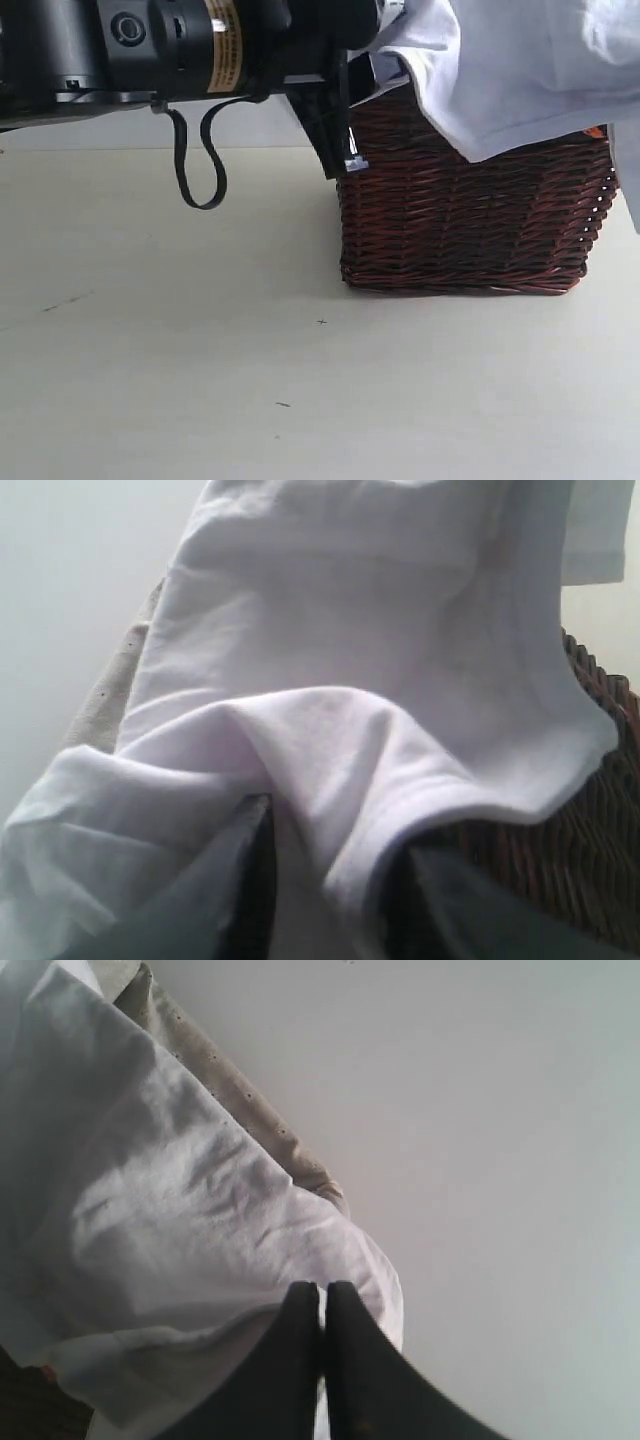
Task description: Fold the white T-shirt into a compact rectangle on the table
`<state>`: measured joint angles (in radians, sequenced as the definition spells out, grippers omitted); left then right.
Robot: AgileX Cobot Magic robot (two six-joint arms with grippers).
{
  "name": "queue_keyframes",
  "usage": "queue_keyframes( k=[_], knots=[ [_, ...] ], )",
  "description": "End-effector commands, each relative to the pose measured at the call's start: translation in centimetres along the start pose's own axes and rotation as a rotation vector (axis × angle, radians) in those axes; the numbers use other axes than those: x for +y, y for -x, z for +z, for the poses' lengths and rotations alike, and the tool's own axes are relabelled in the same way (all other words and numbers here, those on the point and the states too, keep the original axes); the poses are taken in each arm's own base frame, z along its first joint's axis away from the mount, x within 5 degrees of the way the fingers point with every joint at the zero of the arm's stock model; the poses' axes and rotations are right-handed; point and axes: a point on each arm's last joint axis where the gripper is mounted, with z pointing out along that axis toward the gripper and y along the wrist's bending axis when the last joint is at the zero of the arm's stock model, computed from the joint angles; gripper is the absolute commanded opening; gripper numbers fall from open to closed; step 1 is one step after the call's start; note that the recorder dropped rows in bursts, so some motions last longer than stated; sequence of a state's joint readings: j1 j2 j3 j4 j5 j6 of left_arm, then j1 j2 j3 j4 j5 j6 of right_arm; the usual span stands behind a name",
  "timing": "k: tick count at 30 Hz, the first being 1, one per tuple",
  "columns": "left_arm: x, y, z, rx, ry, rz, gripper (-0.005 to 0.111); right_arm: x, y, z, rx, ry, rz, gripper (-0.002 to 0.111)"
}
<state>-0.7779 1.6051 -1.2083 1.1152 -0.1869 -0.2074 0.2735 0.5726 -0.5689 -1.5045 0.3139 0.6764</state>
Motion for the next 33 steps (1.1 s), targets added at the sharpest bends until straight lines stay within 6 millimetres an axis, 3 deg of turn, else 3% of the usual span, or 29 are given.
queue_keyframes(
  k=[1,7,15,21,24,27,31,33],
  knots=[
    [0.0,0.1,0.1,-0.001,0.002,-0.029,0.001,0.1,-0.1,-0.1,0.004,0.0,0.011,0.0],
    [0.7,0.1,-0.7,0.049,0.041,-0.051,0.0,0.0,0.6,-0.8,-0.084,0.027,0.019,0.0],
    [4.8,4.7,-7.2,-0.081,0.202,-0.029,0.0,-1.1,1.5,-2.2,-0.16,-0.004,0.035,0.028],
    [8.1,7.0,-11.2,-0.087,0.344,-0.023,0.0,-4.2,3.0,-2.2,-0.127,-0.119,0.102,0.007],
    [9.8,8.3,-12.4,-0.111,0.405,-0.006,0.0,-4.5,3.4,-2.0,-0.132,-0.11,0.149,0.01],
    [11.6,10.0,-13.6,-0.162,0.468,0.001,0.0,-3.9,3.6,-1.4,-0.141,-0.063,0.178,0.014],
    [12.9,11.1,-13.8,-0.198,0.503,-0.014,0.0,-2.3,3.1,-1.0,-0.087,0.078,0.51,0.013],
    [13.0,11.2,-13.4,-0.204,0.5,-0.01,0.0,-1.1,2.8,-0.8,-0.082,0.153,0.529,0.01]
  ],
)
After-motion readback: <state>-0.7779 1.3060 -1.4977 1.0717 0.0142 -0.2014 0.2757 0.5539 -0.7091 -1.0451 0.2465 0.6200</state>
